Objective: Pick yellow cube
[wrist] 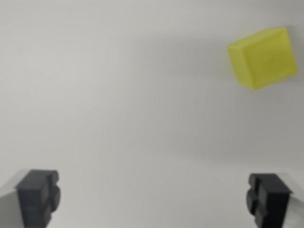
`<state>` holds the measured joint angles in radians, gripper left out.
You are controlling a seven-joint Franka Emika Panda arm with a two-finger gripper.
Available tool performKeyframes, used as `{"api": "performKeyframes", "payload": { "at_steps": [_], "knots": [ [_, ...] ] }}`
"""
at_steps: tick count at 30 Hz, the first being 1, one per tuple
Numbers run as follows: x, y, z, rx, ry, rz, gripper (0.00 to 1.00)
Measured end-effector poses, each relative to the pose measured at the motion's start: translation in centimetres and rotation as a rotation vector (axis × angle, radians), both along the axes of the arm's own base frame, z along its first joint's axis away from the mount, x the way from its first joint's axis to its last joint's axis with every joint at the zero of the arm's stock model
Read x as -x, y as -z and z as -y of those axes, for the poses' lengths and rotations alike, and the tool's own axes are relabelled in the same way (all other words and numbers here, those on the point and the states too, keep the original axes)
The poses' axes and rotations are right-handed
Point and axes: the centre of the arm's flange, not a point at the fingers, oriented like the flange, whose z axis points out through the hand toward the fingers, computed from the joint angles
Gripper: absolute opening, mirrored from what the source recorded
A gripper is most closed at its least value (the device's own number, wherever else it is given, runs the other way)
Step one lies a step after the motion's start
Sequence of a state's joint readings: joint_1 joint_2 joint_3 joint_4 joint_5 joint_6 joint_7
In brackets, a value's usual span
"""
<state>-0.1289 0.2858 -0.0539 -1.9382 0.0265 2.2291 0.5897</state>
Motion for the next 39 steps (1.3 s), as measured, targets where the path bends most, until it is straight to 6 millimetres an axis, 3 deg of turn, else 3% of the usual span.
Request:
{"api": "performKeyframes", "payload": {
  "at_steps": [39],
  "knots": [
    [-2.4,9.8,7.0,0.003,-0.227,-0.004,1.0]
  ]
}}
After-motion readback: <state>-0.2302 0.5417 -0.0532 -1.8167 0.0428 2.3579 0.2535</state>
